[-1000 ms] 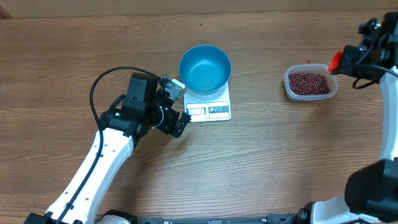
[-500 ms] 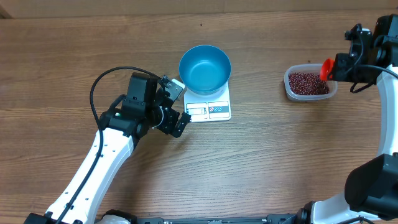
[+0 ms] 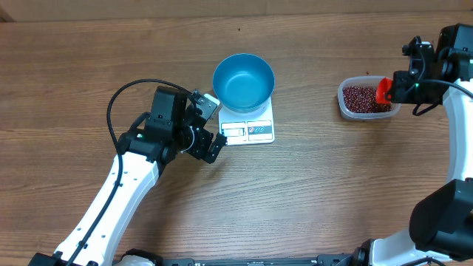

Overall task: Scoop item into bowl and weigh 150g on scale
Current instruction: 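Dip the red scoop into the beans and scoop them up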

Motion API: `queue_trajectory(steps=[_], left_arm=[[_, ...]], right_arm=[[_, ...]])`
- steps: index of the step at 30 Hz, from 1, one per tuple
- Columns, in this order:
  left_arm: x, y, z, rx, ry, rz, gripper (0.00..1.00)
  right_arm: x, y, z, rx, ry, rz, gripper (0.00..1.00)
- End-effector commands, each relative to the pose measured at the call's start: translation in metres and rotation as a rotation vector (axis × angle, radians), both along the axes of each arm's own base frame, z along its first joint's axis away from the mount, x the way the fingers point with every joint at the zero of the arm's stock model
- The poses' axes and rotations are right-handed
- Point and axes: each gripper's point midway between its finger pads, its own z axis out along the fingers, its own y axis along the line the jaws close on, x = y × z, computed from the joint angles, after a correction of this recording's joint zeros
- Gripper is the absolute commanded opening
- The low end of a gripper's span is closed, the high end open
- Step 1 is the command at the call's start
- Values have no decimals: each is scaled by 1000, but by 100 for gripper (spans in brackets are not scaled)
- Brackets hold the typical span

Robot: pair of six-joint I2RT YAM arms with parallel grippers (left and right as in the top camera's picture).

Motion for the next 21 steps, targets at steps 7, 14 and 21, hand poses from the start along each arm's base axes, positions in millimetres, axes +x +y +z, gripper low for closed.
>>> queue_trajectory(steps=[7, 14, 21], left_arm=[[0, 0, -3, -1, 11, 9, 100], [0, 0, -3, -1, 11, 9, 100], [0, 0, -3, -1, 12, 9, 100]], right_arm=[[12, -4, -27, -18, 12, 15, 4], [16, -4, -58, 5, 77, 17, 4], [16, 17, -75, 93, 108, 45, 4]])
